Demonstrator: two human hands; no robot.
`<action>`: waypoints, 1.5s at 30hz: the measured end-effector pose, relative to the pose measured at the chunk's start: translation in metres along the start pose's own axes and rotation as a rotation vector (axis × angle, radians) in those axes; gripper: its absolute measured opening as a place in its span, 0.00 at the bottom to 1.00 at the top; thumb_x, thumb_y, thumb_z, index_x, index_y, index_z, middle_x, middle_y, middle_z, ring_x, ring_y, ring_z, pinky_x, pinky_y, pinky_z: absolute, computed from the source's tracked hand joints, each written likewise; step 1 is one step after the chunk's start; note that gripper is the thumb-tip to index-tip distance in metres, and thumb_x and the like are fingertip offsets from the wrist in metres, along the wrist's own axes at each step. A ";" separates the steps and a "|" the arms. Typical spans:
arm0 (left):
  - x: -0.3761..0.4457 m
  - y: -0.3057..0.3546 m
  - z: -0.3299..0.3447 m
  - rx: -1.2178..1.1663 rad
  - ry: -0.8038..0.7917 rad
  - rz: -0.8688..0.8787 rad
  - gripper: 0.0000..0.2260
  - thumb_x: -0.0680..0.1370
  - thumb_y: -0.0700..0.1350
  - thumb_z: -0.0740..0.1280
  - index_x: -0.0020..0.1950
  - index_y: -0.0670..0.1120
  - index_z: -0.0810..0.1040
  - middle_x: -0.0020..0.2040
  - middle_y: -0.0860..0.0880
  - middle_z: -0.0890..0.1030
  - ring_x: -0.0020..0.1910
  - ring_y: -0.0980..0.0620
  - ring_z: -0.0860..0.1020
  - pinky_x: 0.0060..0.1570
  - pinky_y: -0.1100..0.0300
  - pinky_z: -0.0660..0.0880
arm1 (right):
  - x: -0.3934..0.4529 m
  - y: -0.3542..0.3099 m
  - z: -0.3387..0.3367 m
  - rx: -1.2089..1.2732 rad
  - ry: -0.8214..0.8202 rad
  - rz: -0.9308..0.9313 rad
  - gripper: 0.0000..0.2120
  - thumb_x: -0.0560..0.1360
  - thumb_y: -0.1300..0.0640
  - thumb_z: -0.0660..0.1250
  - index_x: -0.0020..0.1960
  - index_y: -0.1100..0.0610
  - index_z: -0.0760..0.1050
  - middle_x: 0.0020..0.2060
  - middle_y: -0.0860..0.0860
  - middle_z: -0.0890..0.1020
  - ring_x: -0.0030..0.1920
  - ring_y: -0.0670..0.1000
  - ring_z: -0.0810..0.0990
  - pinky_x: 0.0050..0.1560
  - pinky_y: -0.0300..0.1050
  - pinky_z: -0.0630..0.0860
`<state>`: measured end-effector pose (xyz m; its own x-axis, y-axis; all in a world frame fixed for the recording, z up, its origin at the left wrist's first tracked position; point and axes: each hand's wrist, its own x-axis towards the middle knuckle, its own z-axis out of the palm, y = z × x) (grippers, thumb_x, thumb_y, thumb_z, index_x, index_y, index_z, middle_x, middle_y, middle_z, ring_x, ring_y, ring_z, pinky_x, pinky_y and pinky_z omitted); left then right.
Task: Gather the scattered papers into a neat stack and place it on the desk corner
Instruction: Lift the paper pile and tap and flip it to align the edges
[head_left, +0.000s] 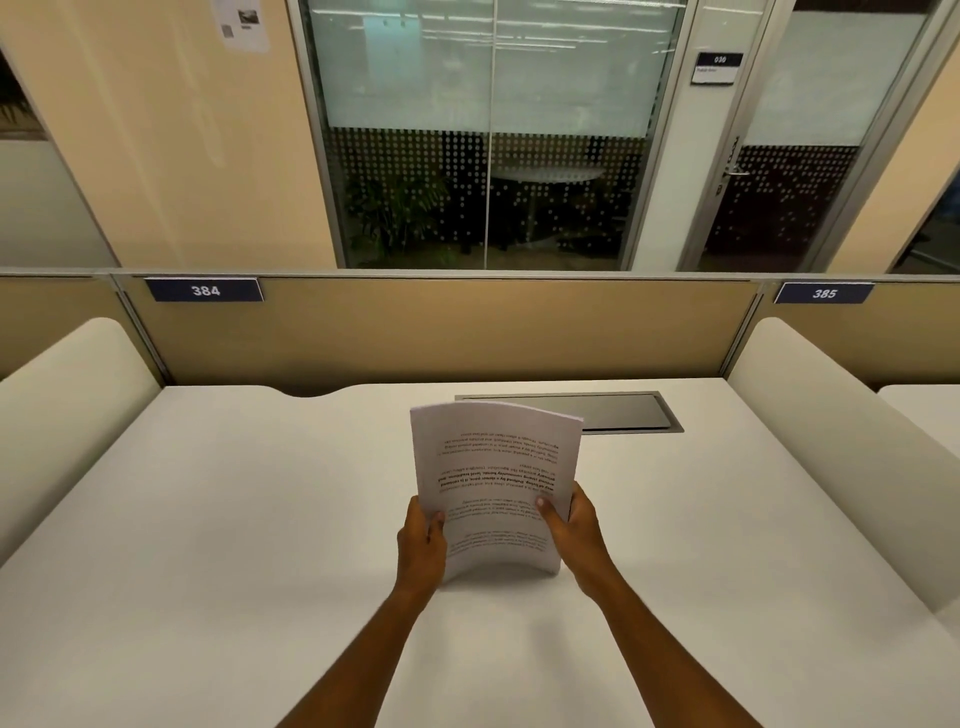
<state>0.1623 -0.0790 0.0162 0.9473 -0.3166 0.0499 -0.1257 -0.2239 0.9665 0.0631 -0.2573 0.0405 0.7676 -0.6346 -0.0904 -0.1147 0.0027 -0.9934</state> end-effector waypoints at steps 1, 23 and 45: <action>0.005 0.002 -0.004 0.029 -0.009 0.027 0.10 0.82 0.38 0.56 0.62 0.44 0.69 0.57 0.47 0.78 0.49 0.54 0.78 0.40 0.70 0.78 | 0.002 -0.005 -0.003 0.002 -0.014 -0.016 0.15 0.77 0.57 0.68 0.62 0.53 0.72 0.55 0.51 0.82 0.56 0.54 0.81 0.50 0.47 0.82; 0.089 0.160 -0.046 1.189 -0.562 0.605 0.09 0.77 0.40 0.62 0.52 0.49 0.64 0.55 0.44 0.81 0.51 0.43 0.80 0.45 0.54 0.68 | 0.028 -0.062 -0.047 -0.224 -0.149 -0.178 0.07 0.75 0.57 0.71 0.53 0.55 0.79 0.46 0.50 0.86 0.46 0.50 0.86 0.43 0.39 0.82; 0.044 0.040 -0.084 -0.164 -0.223 -0.055 0.09 0.78 0.41 0.67 0.58 0.42 0.77 0.53 0.42 0.84 0.53 0.40 0.82 0.55 0.44 0.79 | 0.012 -0.028 -0.051 -0.080 -0.044 -0.043 0.06 0.78 0.57 0.66 0.55 0.53 0.77 0.47 0.53 0.85 0.46 0.56 0.85 0.44 0.51 0.83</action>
<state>0.2239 -0.0247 0.0781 0.8606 -0.5076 -0.0426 -0.0094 -0.0994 0.9950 0.0430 -0.3045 0.0712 0.7995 -0.5985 -0.0521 -0.1296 -0.0872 -0.9877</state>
